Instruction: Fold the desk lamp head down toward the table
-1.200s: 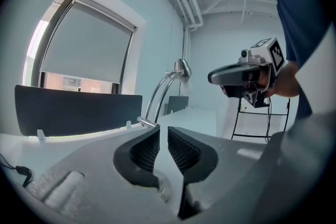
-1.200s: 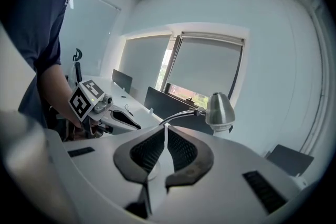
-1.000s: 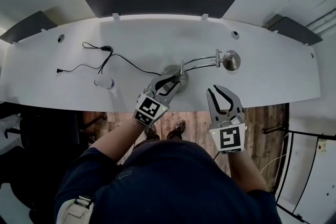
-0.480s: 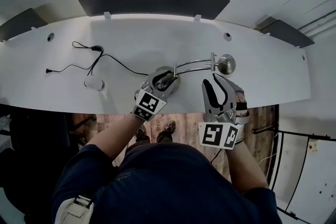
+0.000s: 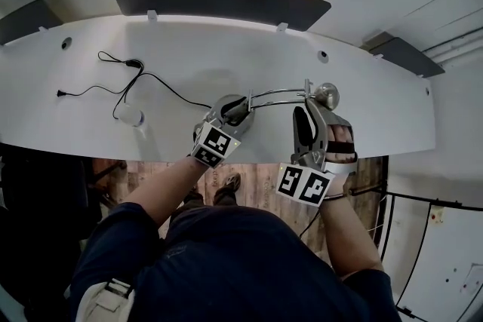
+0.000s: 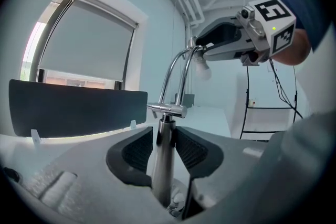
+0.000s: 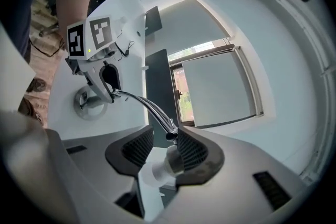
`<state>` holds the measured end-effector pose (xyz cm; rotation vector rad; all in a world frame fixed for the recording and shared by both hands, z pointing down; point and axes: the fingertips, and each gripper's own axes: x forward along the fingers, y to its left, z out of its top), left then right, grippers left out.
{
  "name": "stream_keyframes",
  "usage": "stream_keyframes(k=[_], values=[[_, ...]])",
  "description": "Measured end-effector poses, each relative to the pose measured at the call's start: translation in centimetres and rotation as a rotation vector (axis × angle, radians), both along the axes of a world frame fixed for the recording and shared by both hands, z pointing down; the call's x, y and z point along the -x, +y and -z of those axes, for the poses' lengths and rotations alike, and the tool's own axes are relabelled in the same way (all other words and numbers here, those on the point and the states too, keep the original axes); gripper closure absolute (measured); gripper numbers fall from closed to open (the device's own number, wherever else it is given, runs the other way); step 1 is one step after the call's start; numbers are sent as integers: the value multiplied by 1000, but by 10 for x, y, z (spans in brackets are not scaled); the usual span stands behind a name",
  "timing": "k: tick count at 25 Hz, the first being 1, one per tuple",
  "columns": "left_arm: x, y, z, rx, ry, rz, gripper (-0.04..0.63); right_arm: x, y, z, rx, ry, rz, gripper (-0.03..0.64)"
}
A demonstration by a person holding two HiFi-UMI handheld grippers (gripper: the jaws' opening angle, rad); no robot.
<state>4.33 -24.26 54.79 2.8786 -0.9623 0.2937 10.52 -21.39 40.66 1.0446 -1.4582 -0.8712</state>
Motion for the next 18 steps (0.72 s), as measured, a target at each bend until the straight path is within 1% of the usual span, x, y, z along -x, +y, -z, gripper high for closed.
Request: stream_keyframes(k=[2,4,5,6,13,18], values=[[-3,-2,-3,-18,-2,-5,471,0,-4,0,-13,24,-6,468],[-5,-3,-3,-11,-3,-3,471,-1,-6,1,-24,29,-14,474],[-5,-3,-3,-9,-3,0,471,-1,-7,2,-29,27,-17,488],[-4,-3,-2,-5,-2,2,471,-1,-7,2,-31,21,-20,503],[-4,-3,-5,3,33,-11,471,-1,-5,5,-36,-55,-21,515],[-4,-2,-6,10,27,-20,471,-2,-4,5,-44,-91,-22,520]])
